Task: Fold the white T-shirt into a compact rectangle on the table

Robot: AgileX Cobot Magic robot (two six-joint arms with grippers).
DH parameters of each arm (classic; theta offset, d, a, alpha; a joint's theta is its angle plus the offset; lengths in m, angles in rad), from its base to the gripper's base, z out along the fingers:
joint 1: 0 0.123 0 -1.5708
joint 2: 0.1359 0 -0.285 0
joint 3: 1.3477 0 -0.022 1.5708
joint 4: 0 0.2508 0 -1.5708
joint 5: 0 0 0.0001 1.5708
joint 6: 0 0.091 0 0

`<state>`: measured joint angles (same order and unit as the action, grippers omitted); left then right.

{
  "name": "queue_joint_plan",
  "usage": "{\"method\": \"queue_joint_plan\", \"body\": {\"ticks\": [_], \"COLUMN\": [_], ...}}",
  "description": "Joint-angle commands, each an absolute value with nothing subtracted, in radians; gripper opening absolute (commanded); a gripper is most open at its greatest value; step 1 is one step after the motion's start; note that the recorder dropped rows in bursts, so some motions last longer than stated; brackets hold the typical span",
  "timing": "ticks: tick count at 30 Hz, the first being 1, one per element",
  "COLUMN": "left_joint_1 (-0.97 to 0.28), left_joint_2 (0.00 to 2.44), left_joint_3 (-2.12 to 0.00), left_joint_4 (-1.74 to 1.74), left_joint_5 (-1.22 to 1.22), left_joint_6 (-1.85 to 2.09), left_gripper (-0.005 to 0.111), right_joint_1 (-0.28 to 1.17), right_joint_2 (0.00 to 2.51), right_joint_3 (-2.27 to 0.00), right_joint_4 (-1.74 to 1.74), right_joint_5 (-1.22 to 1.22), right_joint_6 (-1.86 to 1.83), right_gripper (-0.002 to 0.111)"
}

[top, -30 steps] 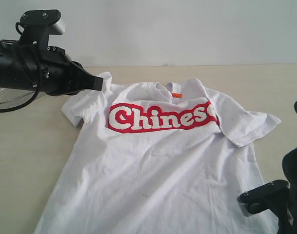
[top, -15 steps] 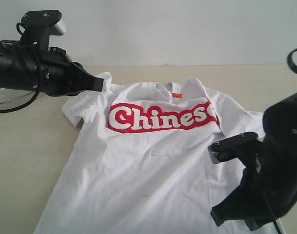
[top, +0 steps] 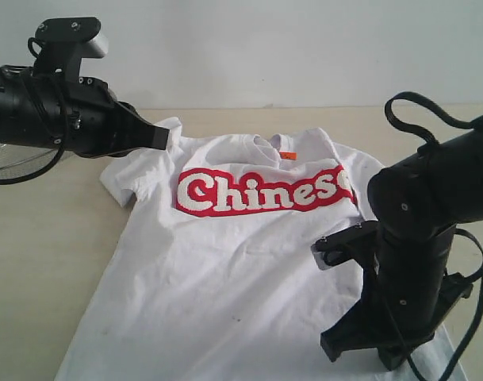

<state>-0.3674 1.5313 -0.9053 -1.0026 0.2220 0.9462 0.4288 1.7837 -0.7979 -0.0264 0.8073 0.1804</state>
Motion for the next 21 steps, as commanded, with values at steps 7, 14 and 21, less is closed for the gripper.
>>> {"method": "queue_joint_plan", "body": {"ticks": [7, 14, 21], "left_joint_1": [-0.371, -0.367, -0.282], "left_joint_2": [1.606, 1.840, 1.999], "left_joint_3": [-0.915, -1.117, -1.365], "left_joint_4": [-0.999, -0.997, -0.959], "left_joint_5": [0.184, 0.146, 0.198], "left_joint_6": [0.965, 1.079, 1.068], "left_gripper": [0.005, 0.005, 0.005], "right_joint_1": [0.429, 0.349, 0.098], "right_joint_2": [1.759, 1.571, 1.776], "right_joint_3": [-0.742, -1.055, -1.376], "right_joint_4": [-0.119, -0.262, 0.067], "right_joint_5": [0.899, 0.767, 0.790], "right_joint_6": [0.227, 0.208, -0.226], "right_gripper": [0.000, 0.000, 0.000]}}
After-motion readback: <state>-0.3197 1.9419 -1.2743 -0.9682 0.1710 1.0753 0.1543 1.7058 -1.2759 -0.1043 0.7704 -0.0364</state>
